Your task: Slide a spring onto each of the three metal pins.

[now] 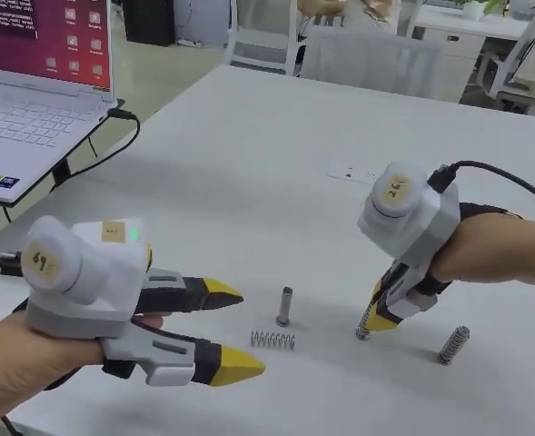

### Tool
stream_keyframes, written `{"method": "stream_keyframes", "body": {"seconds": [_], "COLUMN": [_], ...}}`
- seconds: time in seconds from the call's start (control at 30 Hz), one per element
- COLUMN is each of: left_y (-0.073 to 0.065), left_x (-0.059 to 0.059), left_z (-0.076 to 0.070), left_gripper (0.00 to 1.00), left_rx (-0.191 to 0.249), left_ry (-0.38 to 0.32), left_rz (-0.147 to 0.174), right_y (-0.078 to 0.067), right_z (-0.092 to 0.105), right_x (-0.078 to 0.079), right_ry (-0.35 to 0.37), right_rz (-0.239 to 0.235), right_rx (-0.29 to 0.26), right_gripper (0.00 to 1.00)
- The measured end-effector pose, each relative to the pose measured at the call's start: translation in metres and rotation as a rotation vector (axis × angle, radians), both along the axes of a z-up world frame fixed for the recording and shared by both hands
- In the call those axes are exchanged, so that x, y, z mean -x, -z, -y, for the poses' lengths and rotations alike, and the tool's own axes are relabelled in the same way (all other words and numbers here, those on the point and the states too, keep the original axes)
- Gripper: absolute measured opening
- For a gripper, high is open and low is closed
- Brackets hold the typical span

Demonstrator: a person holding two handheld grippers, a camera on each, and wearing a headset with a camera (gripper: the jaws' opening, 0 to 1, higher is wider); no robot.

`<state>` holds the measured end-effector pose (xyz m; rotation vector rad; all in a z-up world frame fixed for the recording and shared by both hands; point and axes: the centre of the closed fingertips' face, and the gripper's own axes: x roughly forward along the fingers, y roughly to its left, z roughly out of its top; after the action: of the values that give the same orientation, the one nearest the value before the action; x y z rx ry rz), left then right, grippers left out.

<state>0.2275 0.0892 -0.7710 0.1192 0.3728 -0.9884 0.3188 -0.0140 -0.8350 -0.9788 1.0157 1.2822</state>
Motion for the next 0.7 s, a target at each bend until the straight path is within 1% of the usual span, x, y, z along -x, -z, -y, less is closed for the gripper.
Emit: {"method": "stream_keyframes", "body": {"seconds": [0.2, 0.3, 0.7], "left_y": [0.0007, 0.0010, 0.0019], "left_x": [-0.0007, -0.0007, -0.0010], "left_z": [-0.0004, -0.0006, -0.0009], "left_gripper": [0.44, 0.44, 0.44], "left_rx": [0.001, 0.002, 0.000], "left_ry": [-0.002, -0.003, 0.004], "left_rz": [-0.001, -0.001, -0.002], "right_y": [0.0061, 0.0057, 0.0052], "right_z": [0.0005, -0.0012, -0.0008], "right_x": [0.0011, 0.0010, 0.0021], "right_ry": [-0.001, 0.003, 0.005], "right_rz": [-0.002, -0.003, -0.008], "right_rx": [0.012, 0.001, 0.000], "right_gripper": [0.09, 0.09, 0.10]}}
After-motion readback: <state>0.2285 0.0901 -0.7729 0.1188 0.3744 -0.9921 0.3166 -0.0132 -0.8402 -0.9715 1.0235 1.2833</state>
